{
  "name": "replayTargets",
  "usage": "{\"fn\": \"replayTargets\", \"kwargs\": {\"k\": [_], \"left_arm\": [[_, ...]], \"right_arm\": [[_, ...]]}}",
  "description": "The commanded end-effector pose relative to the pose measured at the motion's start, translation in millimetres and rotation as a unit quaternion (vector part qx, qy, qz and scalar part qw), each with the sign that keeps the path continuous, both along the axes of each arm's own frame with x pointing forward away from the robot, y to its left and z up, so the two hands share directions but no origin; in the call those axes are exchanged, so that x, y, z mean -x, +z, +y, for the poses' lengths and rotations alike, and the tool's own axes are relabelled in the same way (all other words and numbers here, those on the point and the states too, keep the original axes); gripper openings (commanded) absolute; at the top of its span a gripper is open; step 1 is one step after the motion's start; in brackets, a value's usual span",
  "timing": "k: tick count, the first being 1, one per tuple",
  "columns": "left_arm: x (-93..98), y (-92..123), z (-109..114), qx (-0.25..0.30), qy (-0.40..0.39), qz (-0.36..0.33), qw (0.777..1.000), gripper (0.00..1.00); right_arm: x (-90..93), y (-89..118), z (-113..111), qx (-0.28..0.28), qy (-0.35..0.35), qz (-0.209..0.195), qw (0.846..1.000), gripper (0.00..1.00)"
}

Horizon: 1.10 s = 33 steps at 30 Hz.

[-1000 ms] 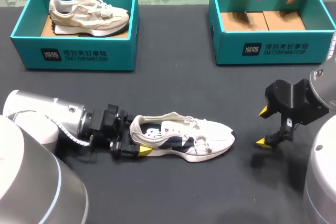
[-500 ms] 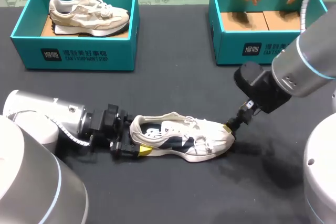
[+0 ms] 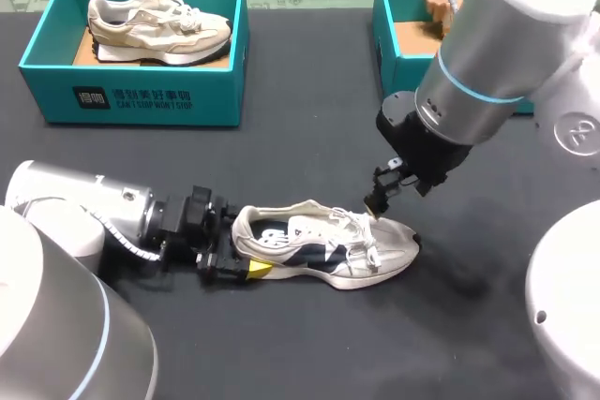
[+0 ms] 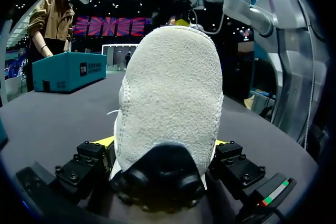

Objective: Take the shoe out of the shoebox, open the shoe tongue, remove and reinsert the insole, then place the shoe into the shoebox

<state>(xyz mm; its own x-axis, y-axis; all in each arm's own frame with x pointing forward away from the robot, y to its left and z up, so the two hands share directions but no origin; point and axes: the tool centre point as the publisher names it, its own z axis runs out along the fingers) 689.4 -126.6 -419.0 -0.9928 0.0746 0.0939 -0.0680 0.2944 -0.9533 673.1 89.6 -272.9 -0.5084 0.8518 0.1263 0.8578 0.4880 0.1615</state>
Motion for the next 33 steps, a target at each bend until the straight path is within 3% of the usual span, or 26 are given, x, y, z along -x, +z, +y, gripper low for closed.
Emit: {"fn": "replayTargets", "kwargs": {"k": [1,8,10,24,26,29,33], "left_arm": [[0.8,-4,-2,0.0,0.0,0.0,1.0,0.0],[0.8,-4,-2,0.0,0.0,0.0,1.0,0.0],[0.8,-4,-2,0.0,0.0,0.0,1.0,0.0],[0.8,-4,-2,0.0,0.0,0.0,1.0,0.0],[0.8,-4,-2,0.0,0.0,0.0,1.0,0.0],[0.8,-4,-2,0.0,0.0,0.0,1.0,0.0],[0.8,-4,-2,0.0,0.0,0.0,1.0,0.0]], "right_arm": [[-5.7,-7,28,0.094,-0.09,0.069,0.989,1.0],[4.9,-4,55,0.114,-0.177,0.091,0.973,1.0],[8.1,-3,59,0.114,-0.221,0.119,0.961,1.0],[9.1,-4,60,0.105,-0.219,0.12,0.963,1.0],[14.2,-6,75,0.136,-0.256,0.125,0.949,1.0],[16.8,-13,89,0.142,-0.285,0.123,0.94,1.0],[18.4,-23,101,0.132,-0.288,0.107,0.943,1.0]]}}
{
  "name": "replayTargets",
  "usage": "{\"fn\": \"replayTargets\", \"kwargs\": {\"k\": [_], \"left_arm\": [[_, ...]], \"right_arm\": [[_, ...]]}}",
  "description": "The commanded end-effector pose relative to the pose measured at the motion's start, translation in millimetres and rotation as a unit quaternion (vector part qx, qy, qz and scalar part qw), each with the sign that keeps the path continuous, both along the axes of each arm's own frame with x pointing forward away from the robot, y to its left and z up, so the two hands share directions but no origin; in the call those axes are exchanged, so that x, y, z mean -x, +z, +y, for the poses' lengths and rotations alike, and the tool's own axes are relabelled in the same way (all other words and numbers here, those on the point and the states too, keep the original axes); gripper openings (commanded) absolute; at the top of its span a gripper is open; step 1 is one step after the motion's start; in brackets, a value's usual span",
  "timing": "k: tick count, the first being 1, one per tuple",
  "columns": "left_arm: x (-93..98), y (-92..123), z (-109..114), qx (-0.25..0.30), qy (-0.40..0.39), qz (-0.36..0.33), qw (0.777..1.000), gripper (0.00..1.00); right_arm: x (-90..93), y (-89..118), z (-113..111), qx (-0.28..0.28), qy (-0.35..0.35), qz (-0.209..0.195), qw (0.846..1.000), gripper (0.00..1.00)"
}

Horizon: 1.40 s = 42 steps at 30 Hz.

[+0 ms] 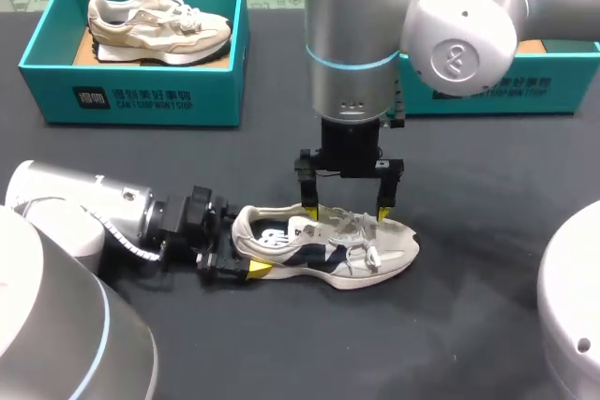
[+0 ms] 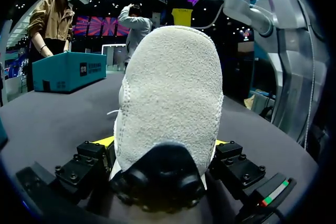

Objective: Take the shoe out of the shoebox, open the shoe tongue, remove and reinsert the insole, then place the shoe into the shoebox

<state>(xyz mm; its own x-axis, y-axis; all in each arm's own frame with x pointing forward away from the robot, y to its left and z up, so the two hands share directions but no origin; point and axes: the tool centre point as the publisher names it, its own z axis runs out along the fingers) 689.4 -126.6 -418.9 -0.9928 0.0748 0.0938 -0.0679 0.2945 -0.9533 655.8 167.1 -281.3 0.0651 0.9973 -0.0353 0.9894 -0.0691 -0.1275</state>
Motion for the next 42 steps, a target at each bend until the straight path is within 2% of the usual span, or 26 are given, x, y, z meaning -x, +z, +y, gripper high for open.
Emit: {"fn": "replayTargets", "kwargs": {"k": [1,6,17,23,28,31,42], "left_arm": [[0.8,-4,-2,0.0,0.0,0.0,1.0,0.0],[0.8,-4,-2,0.0,0.0,0.0,1.0,0.0],[0.8,-4,-2,0.0,0.0,0.0,1.0,0.0],[0.8,-4,-2,0.0,0.0,0.0,1.0,0.0],[0.8,-4,-2,0.0,0.0,0.0,1.0,0.0],[0.8,-4,-2,0.0,0.0,0.0,1.0,0.0],[0.8,-4,-2,0.0,0.0,0.0,1.0,0.0]], "right_arm": [[1.2,-15,25,0.026,0.001,-0.017,1.0,1.0],[-0.8,-20,36,0.026,0.007,-0.037,0.999,1.0],[-0.4,-20,37,0.02,0.014,-0.034,0.999,1.0],[-16.1,-35,59,0.069,0.007,-0.034,0.997,1.0],[-24.9,-41,66,0.086,0.005,-0.035,0.996,1.0],[-25.9,-39,70,0.114,-0.007,-0.032,0.993,1.0],[-24.0,-48,69,0.135,-0.018,-0.034,0.99,1.0]]}}
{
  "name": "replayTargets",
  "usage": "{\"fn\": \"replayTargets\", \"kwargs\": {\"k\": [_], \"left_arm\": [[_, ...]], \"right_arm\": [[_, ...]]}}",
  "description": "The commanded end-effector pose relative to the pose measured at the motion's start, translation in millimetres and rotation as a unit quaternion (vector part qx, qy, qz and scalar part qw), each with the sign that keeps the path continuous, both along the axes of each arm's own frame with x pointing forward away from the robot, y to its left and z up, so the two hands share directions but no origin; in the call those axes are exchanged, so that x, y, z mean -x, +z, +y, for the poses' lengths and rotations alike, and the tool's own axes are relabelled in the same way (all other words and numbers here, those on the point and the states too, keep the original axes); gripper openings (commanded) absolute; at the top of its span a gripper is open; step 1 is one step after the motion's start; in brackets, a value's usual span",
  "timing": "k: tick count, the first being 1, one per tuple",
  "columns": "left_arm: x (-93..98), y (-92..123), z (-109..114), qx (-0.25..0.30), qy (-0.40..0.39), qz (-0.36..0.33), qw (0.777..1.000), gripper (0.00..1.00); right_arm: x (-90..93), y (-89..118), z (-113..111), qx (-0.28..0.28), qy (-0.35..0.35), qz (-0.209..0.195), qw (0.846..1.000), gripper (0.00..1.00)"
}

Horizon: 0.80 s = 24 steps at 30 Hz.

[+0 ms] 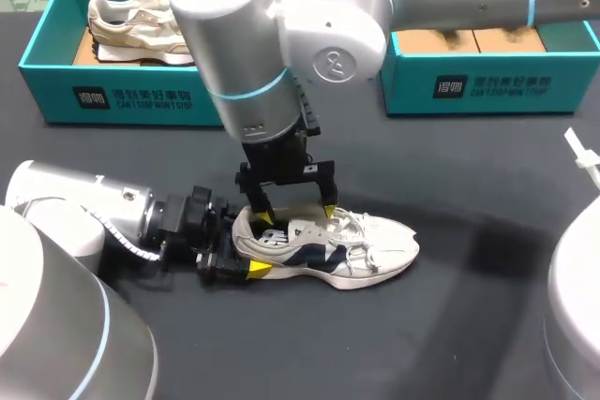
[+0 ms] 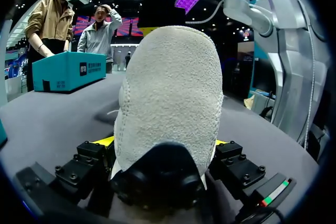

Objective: Take the shoe out of the shoebox, open the shoe tongue, remove and reinsert the insole, then place the shoe into the shoebox

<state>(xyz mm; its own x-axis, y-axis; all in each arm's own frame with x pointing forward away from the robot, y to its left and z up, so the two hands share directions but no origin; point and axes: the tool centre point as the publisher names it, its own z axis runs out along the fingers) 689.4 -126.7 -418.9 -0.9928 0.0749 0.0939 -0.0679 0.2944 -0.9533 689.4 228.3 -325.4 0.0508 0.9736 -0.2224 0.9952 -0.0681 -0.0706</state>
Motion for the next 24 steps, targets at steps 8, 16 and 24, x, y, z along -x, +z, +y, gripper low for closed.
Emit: {"fn": "replayTargets", "kwargs": {"k": [8,16,24], "left_arm": [[0.9,-4,-2,0.0,0.0,0.0,1.0,0.0],[0.9,-4,-2,0.0,0.0,0.0,1.0,0.0],[0.9,-4,-2,0.0,0.0,0.0,1.0,0.0]], "right_arm": [[12.1,-11,4,0.056,-0.035,-0.017,0.998,1.0],[12.2,-21,0,0.077,-0.04,-0.026,0.996,1.0],[13.8,-31,-7,0.089,-0.043,-0.035,0.995,1.0]]}}
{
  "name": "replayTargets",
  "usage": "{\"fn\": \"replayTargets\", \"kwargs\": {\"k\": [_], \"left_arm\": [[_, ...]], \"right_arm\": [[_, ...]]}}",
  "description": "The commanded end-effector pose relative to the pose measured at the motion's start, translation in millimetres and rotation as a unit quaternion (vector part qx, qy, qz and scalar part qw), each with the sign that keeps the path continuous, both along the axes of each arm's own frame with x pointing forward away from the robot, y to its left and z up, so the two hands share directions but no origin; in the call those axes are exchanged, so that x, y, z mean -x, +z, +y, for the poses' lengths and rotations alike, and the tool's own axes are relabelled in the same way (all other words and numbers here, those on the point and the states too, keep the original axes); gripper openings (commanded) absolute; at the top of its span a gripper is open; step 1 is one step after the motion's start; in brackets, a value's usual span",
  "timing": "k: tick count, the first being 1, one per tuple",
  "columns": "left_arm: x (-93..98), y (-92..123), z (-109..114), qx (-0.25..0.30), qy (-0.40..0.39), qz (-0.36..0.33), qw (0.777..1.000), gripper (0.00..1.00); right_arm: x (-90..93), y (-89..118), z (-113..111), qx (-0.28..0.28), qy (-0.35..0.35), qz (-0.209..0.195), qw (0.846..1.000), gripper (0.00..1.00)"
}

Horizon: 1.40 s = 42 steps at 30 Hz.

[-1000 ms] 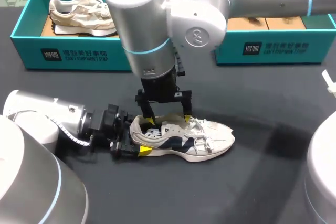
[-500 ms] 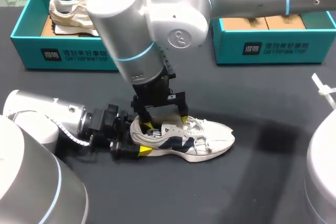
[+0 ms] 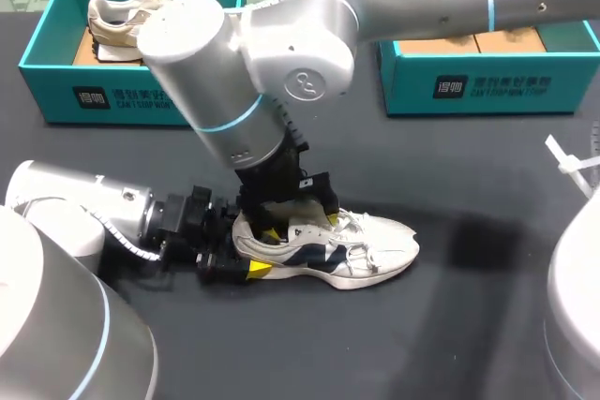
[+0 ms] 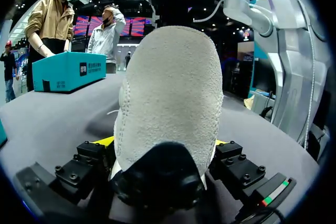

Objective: Take the shoe out of the shoebox, open the shoe tongue, remove and reinsert the insole, then place the shoe into the shoebox

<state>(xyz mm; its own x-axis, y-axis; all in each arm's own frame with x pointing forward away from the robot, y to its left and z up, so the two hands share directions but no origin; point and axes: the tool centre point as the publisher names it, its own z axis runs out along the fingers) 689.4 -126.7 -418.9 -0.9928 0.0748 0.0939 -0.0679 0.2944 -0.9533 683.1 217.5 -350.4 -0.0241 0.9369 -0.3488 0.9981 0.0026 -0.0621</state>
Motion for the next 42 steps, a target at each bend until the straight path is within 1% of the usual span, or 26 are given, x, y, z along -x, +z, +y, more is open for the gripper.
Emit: {"fn": "replayTargets", "kwargs": {"k": [1,7,16,19,21,22,24,25,27,36,42], "left_arm": [[0.9,-4,-2,0.0,0.0,0.0,1.0,0.0],[0.9,-4,-2,0.0,0.0,0.0,1.0,0.0],[0.9,-4,-2,0.0,0.0,0.0,1.0,0.0],[0.9,-4,-2,0.0,0.0,0.0,1.0,0.0],[0.9,-4,-2,0.0,0.0,0.0,1.0,0.0],[0.9,-4,-2,0.0,0.0,0.0,1.0,0.0],[0.9,-4,-2,0.0,0.0,0.0,1.0,0.0],[0.9,-4,-2,0.0,0.0,0.0,1.0,0.0],[0.9,-4,-2,0.0,0.0,0.0,1.0,0.0],[0.9,-4,-2,0.0,0.0,0.0,1.0,0.0],[0.9,-4,-2,0.0,0.0,0.0,1.0,0.0]], "right_arm": [[7.9,-7,3,0.024,-0.081,-0.039,0.996,1.0],[12.0,-11,-4,0.027,-0.085,-0.045,0.995,1.0],[17.2,-10,-18,0.026,-0.092,-0.053,0.994,1.0],[15.7,-8,-23,0.026,-0.091,-0.054,0.994,0.91],[14.6,-7,-25,0.027,-0.09,-0.054,0.994,0.87],[14.2,-6,-27,0.027,-0.09,-0.055,0.994,0.84],[12.8,-4,-30,0.027,-0.09,-0.054,0.994,0.81],[12.2,-3,-32,0.027,-0.091,-0.054,0.994,0.77],[11.5,-1,-35,0.027,-0.092,-0.053,0.994,0.71],[9.3,7,-43,0.026,-0.096,-0.041,0.994,0.5],[7.5,10,-49,0.014,-0.097,-0.026,0.995,0.45]]}}
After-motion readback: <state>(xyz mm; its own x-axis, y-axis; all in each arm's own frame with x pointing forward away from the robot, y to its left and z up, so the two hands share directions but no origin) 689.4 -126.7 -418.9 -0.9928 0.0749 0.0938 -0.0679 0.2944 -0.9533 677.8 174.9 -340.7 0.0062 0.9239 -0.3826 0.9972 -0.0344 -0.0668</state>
